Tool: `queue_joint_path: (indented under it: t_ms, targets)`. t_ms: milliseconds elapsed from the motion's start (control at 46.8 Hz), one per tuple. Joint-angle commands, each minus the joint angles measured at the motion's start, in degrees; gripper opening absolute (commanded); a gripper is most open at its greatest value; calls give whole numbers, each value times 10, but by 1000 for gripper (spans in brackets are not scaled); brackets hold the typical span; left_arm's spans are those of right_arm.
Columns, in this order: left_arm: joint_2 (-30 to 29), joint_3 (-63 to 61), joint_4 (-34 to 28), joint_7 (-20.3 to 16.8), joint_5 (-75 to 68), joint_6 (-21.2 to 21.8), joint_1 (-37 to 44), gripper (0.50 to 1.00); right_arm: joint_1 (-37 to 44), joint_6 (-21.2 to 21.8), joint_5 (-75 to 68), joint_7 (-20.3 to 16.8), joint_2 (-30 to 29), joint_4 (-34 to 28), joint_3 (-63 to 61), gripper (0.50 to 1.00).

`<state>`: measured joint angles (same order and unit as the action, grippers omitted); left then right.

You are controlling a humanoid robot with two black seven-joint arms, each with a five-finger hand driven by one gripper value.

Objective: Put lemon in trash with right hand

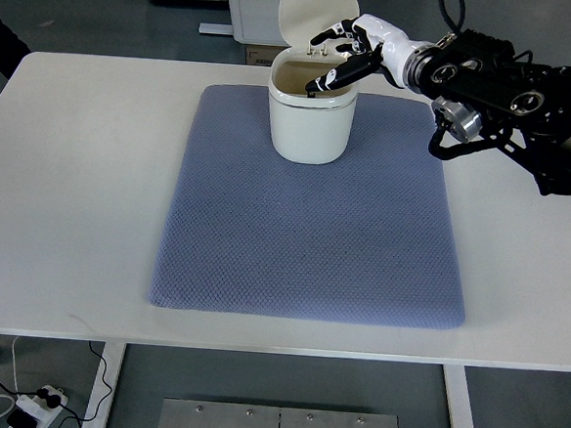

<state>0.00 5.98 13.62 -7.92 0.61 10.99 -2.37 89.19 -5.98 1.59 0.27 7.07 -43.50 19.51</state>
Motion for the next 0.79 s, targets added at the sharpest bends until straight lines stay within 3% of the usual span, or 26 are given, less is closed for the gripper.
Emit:
queue_joint_path:
  t_ms: [0, 257, 556, 770]
  targets:
    - [0, 0, 0, 0, 0, 0, 0, 1000, 1, 0, 0, -1, 3, -1, -1, 939]
    - [0, 0, 0, 0, 0, 0, 0, 1000, 3, 0, 3, -1, 24, -20, -2, 972]
    - [0, 0, 0, 0, 0, 0, 0, 1000, 24, 0, 23, 4, 117, -150, -4, 985]
    - [0, 0, 0, 0, 0, 0, 0, 1000, 22, 1, 25, 5, 226, -244, -47, 1000]
